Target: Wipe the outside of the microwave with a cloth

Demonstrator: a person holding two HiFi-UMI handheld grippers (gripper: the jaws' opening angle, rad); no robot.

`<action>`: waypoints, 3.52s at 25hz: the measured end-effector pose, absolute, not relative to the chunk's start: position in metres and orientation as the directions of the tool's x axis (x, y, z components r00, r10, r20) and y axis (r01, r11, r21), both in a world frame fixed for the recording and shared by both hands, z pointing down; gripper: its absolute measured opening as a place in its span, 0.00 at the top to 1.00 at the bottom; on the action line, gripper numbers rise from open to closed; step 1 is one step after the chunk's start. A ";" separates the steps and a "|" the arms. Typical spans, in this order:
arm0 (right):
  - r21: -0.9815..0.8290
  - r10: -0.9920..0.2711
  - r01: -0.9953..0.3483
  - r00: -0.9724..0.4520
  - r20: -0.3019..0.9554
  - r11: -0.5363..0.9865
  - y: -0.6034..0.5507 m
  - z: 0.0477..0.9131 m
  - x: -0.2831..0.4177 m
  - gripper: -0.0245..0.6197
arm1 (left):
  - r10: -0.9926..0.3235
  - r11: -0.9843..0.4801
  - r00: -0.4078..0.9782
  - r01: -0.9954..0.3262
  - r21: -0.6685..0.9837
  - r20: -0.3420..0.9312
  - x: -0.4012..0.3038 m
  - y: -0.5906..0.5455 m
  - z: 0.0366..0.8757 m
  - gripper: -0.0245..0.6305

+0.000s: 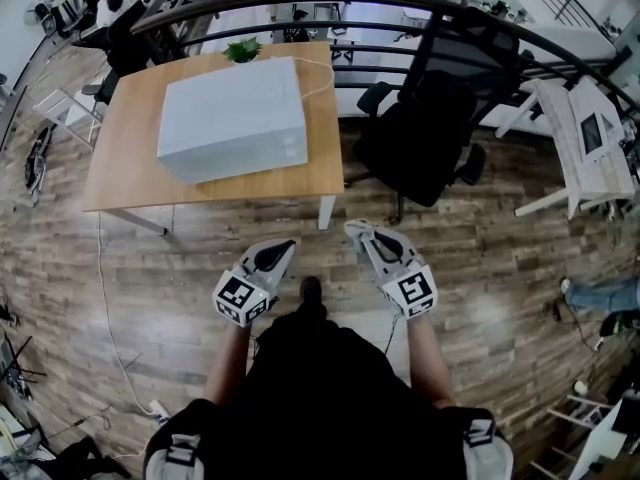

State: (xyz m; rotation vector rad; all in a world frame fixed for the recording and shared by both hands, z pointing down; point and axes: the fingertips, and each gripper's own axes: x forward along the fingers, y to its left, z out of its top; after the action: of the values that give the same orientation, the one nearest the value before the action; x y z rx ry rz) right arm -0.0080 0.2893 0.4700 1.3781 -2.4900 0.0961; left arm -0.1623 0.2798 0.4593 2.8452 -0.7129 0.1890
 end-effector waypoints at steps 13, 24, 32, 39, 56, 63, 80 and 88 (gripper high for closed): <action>0.110 -0.845 -0.863 -0.445 0.297 0.493 0.229 0.472 -0.016 0.92 | -0.407 -0.889 0.900 -0.429 0.160 0.153 -0.167 0.200 0.458 0.96; 0.082 -0.854 -0.875 -0.441 0.276 0.478 0.200 0.474 -0.010 0.92 | -0.389 -0.899 0.906 -0.413 0.145 0.165 -0.158 0.176 0.456 0.96; 0.056 -0.819 -0.842 -0.504 0.274 0.536 0.151 0.484 -0.010 0.92 | -0.459 -0.860 0.869 -0.487 0.151 0.185 -0.164 0.137 0.458 0.96; 0.025 -0.779 -0.809 -0.557 0.286 0.588 0.085 0.488 0.004 0.92 | -0.511 -0.830 0.834 -0.541 0.132 0.210 -0.153 0.088 0.454 0.96; -0.058 -0.535 -0.572 -0.795 0.285 0.819 -0.012 0.527 -0.026 0.92 | -0.648 -0.688 0.699 -0.707 0.161 0.302 -0.129 0.008 0.473 0.96; -0.054 -0.410 -0.441 -0.867 0.283 0.896 -0.037 0.526 -0.029 0.92 | -0.731 -0.596 0.614 -0.787 0.159 0.298 -0.117 -0.014 0.469 0.96; -0.036 -0.379 -0.413 -0.864 0.332 0.910 -0.047 0.538 -0.033 0.92 | -0.751 -0.578 0.604 -0.797 0.177 0.266 -0.121 -0.030 0.469 0.96; -0.016 -0.445 -0.477 -0.831 0.332 0.879 -0.041 0.551 -0.043 0.92 | -0.705 -0.640 0.660 -0.750 0.167 0.262 -0.128 -0.020 0.480 0.96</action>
State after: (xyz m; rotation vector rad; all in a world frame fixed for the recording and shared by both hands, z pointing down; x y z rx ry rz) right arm -0.0430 -0.0408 0.5512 0.6890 -2.7283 0.1408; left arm -0.1278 -0.0202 0.4801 2.6170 -1.1712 0.2505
